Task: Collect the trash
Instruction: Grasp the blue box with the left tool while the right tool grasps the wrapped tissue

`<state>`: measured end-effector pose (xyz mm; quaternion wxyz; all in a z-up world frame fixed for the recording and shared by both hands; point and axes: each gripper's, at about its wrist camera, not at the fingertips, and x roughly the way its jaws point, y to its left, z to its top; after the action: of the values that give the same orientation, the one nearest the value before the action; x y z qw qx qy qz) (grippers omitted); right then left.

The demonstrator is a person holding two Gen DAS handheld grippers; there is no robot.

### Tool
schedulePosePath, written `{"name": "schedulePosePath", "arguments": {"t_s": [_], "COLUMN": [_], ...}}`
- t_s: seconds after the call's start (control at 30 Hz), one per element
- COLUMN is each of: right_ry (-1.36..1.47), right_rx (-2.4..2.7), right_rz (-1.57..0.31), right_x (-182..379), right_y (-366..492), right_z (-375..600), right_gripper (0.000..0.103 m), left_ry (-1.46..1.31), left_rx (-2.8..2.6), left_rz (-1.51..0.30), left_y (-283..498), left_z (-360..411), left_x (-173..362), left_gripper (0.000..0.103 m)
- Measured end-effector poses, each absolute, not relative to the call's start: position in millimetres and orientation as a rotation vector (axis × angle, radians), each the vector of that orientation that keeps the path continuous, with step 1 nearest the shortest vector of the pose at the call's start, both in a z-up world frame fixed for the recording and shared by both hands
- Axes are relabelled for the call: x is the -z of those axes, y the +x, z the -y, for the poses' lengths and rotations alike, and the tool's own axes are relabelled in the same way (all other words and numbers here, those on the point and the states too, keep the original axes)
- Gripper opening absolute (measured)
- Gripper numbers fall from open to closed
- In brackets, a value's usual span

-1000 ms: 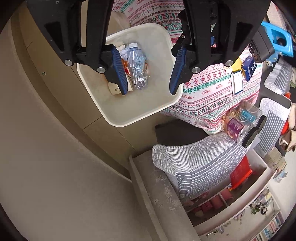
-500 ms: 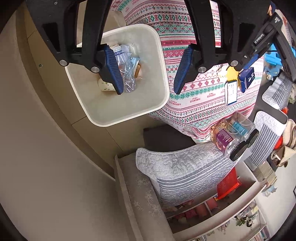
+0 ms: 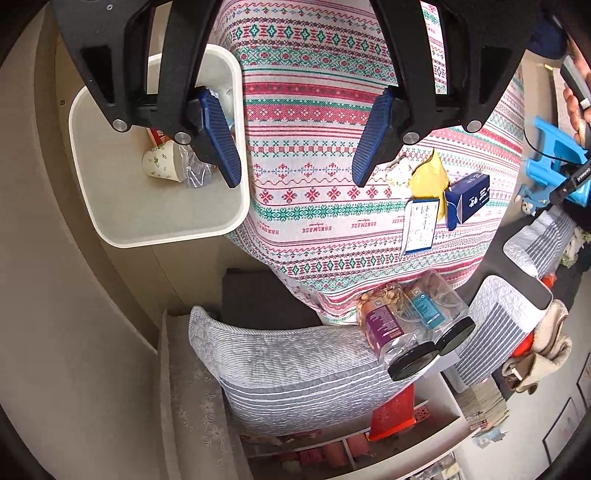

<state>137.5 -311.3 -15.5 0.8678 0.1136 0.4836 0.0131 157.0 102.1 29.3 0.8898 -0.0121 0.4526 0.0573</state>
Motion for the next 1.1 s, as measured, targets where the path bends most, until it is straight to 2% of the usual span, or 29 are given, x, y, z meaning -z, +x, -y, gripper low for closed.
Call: {"name": "schedulePosePath", "arguments": {"t_s": [0.1, 0.3, 0.47, 0.53, 0.6, 0.67, 0.83, 0.9, 1.1], "right_ry": [0.210, 0.134, 0.093, 0.080, 0.069, 0.058, 0.040, 0.036, 0.027], "right_rx": [-0.079, -0.183, -0.201, -0.196, -0.190, -0.190, -0.207, -0.215, -0.237], "right_rz": [-1.034, -1.097, -1.132, -1.142, -1.149, -1.156, -1.169, -1.177, -1.183], "right_x": [22.6, 41.9, 54.7, 59.2, 63.5, 67.9, 77.8, 82.8, 93.7], "right_y": [146.4, 158.9, 166.7, 170.5, 173.9, 178.1, 186.6, 190.3, 198.3], "right_z": [283.2, 224.5, 202.2, 199.0, 197.5, 196.2, 188.7, 184.7, 172.3], "right_gripper": [0.061, 0.064, 0.066, 0.066, 0.067, 0.067, 0.067, 0.067, 0.067], "left_ry": [-0.070, -0.202, -0.442, -0.501, -0.525, -0.544, -0.599, -0.610, -0.586], "left_rx": [-0.109, -0.030, 0.040, 0.065, 0.069, 0.074, 0.075, 0.075, 0.076], "left_rz": [-0.960, -1.056, -1.080, -1.111, -1.136, -1.138, -1.140, -1.148, -1.163], "left_y": [155.6, 172.7, 192.5, 197.7, 201.7, 204.9, 210.9, 212.9, 218.2], "left_z": [-118.8, -111.6, -116.9, -115.0, -113.2, -114.1, -122.2, -122.9, -118.2], "left_x": [-19.4, 23.7, 51.7, 67.9, 79.0, 83.9, 93.5, 97.2, 102.9], "left_gripper": [0.084, 0.084, 0.084, 0.083, 0.075, 0.072, 0.071, 0.066, 0.065]}}
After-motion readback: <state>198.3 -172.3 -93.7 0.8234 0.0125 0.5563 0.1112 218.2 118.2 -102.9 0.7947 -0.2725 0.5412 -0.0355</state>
